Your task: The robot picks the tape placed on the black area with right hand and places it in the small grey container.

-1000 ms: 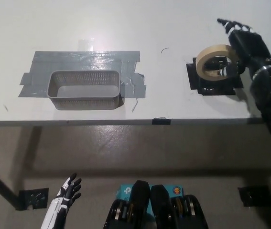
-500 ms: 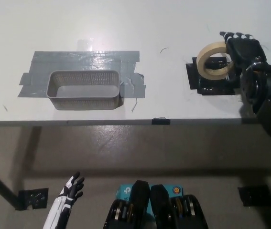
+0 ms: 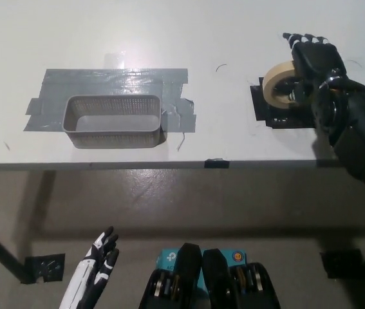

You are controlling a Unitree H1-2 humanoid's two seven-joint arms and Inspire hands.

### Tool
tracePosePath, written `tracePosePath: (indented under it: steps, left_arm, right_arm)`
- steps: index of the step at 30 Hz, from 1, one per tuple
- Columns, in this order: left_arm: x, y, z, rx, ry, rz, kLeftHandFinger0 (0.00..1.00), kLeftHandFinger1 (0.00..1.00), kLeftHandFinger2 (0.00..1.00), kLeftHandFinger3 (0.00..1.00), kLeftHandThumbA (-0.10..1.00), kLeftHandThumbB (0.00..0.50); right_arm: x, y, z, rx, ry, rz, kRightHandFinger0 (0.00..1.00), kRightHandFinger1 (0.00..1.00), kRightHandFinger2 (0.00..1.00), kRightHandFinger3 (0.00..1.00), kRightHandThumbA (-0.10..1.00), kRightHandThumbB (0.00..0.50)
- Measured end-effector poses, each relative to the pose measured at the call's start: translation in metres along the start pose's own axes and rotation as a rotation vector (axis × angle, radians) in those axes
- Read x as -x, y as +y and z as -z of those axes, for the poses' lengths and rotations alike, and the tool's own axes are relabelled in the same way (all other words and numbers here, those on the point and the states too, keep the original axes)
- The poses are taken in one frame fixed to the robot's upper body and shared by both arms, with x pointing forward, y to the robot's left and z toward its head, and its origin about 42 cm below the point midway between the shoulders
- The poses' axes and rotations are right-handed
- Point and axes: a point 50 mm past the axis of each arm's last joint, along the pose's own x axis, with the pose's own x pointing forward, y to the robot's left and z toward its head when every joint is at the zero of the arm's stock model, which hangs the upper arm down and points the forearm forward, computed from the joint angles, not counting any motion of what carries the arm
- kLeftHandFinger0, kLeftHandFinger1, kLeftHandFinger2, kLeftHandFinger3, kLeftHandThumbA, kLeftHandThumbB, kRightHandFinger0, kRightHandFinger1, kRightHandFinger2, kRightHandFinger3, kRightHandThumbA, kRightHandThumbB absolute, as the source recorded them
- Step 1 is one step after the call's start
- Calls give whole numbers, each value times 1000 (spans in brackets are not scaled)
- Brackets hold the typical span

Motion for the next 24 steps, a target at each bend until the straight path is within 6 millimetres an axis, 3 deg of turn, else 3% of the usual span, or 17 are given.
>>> tracePosePath:
  steps: [1,2,3,4,5,6,9,11,14,18,20,24]
  left_arm:
    - [0,0,0,-2,0,0,1000,1000,1000,1000,880,118]
    - [0,1,0,-5,1,1,1000,1000,1000,1000,877,115]
    - [0,1,0,-8,2,1,1000,1000,1000,1000,865,112]
    - [1,1,1,-9,3,1,1000,1000,1000,1000,866,109]
    - [1,1,1,-10,3,1,1000,1000,1000,1000,868,109]
    - [1,1,1,-10,3,2,1000,1000,1000,1000,871,108]
    - [1,0,1,-11,4,5,1000,1000,1000,1000,861,108]
    - [1,0,1,-11,3,7,1000,1000,1000,1000,885,109]
    - [1,0,1,-16,3,10,1000,1000,1000,1000,916,111]
    - [1,0,1,-16,3,10,1000,1000,1000,1000,940,108]
    - [1,0,1,-13,3,10,1000,1000,1000,1000,945,108]
    - [1,0,1,-11,2,10,1000,1000,1000,1000,972,115]
  right_arm:
    - [-1,1,0,-5,-6,3,914,909,972,1000,608,353]
    - [-1,4,1,-10,-11,7,446,553,669,833,412,309]
    - [-1,7,1,-15,-14,9,122,254,377,520,111,256]
    - [-1,11,2,-17,-14,11,9,97,249,351,-78,222]
    - [0,16,3,-15,-12,11,0,120,355,364,-99,212]
    - [0,19,3,-13,-12,12,2,211,543,431,-100,198]
    - [2,28,7,-4,-11,39,37,448,828,646,-100,201]
    - [4,32,12,7,-6,64,0,460,855,772,-100,218]
    - [6,38,19,30,-3,88,0,399,775,755,-100,206]
    - [8,40,25,50,-10,118,0,425,829,790,-100,194]
    - [8,40,26,60,-19,130,49,530,889,784,-100,196]
    - [9,39,27,57,-38,145,10,481,837,763,-100,204]
